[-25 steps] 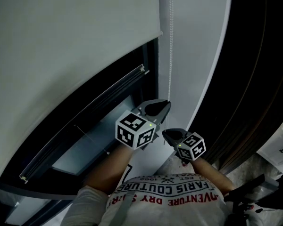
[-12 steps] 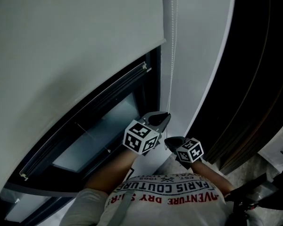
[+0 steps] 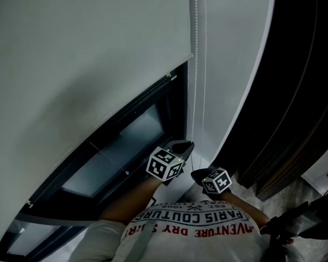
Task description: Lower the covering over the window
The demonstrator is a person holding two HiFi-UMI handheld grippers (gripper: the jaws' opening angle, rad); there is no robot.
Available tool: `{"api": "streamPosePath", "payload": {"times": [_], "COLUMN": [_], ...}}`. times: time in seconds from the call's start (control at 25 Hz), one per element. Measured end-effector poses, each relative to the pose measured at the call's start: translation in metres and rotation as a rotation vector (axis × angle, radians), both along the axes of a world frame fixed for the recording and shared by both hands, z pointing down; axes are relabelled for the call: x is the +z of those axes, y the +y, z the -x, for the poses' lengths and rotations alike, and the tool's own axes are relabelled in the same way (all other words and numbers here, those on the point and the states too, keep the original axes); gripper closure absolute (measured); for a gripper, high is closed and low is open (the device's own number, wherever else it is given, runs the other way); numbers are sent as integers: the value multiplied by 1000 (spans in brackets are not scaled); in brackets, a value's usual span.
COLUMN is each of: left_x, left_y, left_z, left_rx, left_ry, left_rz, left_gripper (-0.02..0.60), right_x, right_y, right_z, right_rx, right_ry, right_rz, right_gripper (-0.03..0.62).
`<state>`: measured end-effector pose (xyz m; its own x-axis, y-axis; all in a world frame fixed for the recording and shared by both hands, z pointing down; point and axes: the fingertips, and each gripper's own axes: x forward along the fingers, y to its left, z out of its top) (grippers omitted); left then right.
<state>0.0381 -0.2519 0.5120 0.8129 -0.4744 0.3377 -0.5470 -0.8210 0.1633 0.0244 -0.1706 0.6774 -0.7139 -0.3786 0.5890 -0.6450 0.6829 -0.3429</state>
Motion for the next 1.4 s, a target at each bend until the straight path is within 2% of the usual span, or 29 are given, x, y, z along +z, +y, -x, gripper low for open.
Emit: {"api": "streamPosePath", "payload": {"times": [0.16, 0.24, 0.4, 0.52, 0.64, 0.76, 0.92, 1.04, 1.16, 1.32, 1.4], "left_x": [5, 5, 4, 3, 2, 0, 1, 1, 1, 0, 4], "left_y": [-3, -3, 0, 2, 5, 7, 10, 12, 10, 10, 9], "left_z": [4, 6, 8, 8, 7, 4, 1, -3, -6, -10, -11], "left_rx": [-12, -12, -10, -7, -7, -2, 11, 16, 14, 18, 17], "left_ry": [17, 17, 24, 26, 28, 30, 25, 26, 30, 40, 36], "left_rz": [-1, -6, -7, -13, -14, -13, -16, -17, -19, -24, -26], "left_gripper": [571, 571, 571, 571, 571, 571, 571, 571, 571, 571, 571], "right_x": [9, 6, -37, -90, -165, -240, -306, -329, -330, -330, -327], "right_y": [0, -3, -22, -48, -68, -77, -79, -79, -87, -90, -89], "right_z": [-3, -8, -21, -34, -35, -26, -2, 7, 1, -9, -10], "right_rx": [-25, -35, -2, 51, 84, 51, -18, -16, 36, 68, 69], "right_ry": [48, 66, -22, -78, -187, -270, -251, -186, -154, -206, -200], "right_rz": [-9, -16, -70, -169, -273, -400, -579, -674, -701, -693, -699], "right_gripper": [567, 469, 425, 425, 427, 427, 428, 489, 569, 576, 576]}}
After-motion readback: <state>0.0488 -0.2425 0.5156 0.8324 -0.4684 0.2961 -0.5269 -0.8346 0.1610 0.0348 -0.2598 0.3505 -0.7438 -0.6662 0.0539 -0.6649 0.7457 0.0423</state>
